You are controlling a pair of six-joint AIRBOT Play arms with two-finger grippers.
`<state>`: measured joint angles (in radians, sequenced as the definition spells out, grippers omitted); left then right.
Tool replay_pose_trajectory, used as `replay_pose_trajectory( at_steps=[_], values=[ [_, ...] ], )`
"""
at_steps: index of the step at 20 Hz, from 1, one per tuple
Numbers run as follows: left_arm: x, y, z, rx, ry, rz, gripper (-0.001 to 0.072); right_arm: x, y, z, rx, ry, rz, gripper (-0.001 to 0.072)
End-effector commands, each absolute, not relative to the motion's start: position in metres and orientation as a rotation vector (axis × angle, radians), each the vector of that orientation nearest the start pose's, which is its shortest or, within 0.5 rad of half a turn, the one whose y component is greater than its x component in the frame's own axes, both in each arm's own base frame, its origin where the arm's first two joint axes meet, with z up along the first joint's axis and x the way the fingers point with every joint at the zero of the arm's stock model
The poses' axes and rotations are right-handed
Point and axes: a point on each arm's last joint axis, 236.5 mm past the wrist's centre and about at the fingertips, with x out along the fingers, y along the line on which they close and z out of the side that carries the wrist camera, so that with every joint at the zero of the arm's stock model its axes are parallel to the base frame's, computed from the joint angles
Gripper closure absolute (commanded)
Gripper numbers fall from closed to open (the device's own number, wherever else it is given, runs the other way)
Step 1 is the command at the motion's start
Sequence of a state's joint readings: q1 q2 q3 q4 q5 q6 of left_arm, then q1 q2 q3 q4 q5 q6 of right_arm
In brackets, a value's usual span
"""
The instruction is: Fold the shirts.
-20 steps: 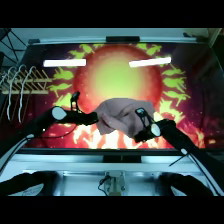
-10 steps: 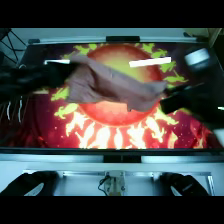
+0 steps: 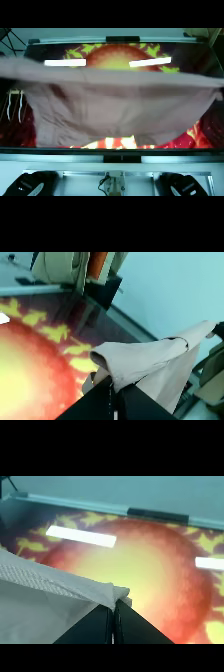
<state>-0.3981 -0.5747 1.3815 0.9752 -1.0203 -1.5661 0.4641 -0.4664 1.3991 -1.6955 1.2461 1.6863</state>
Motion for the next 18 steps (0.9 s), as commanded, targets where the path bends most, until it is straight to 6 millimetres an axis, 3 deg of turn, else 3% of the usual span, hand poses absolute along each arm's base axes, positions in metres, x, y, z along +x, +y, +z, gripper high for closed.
replay_pose_trajectory(
  at_steps=[1,4,6,9,12,14,16,18],
  values=[
    [0.19,-0.198,0.302,-0.27,0.632,-0.782,0.0669,0.204,0.072,0.31,-0.064,0.569,0.309,0.0648],
    [0.23,-0.196,0.218,-0.374,0.795,-0.625,0.0669,0.239,0.076,0.245,-0.189,0.803,0.251,0.0649],
    [0.262,-0.203,0.172,-0.407,0.849,-0.565,0.0669,0.281,0.086,0.193,-0.234,0.904,0.198,0.0649],
    [0.313,-0.212,0.097,-0.38,0.969,-0.483,0.0669,0.356,0.13,0.115,-0.277,0.928,0.241,0.0649],
    [0.372,-0.196,0.033,-0.347,1.059,-0.385,0.0668,0.42,0.169,0.051,-0.298,0.92,0.288,0.0649],
    [0.409,-0.177,0.015,-0.309,1.068,-0.357,0.0667,0.445,0.187,0.031,-0.287,0.9,0.309,0.0648],
    [0.437,-0.163,0.007,-0.29,1.058,-0.339,0.0668,0.463,0.199,0.034,-0.271,0.842,0.326,0.0649],
    [0.451,-0.157,0.009,-0.238,1.032,-0.36,0.0668,0.465,0.201,0.046,-0.261,0.812,0.331,0.0649]
  ],
)
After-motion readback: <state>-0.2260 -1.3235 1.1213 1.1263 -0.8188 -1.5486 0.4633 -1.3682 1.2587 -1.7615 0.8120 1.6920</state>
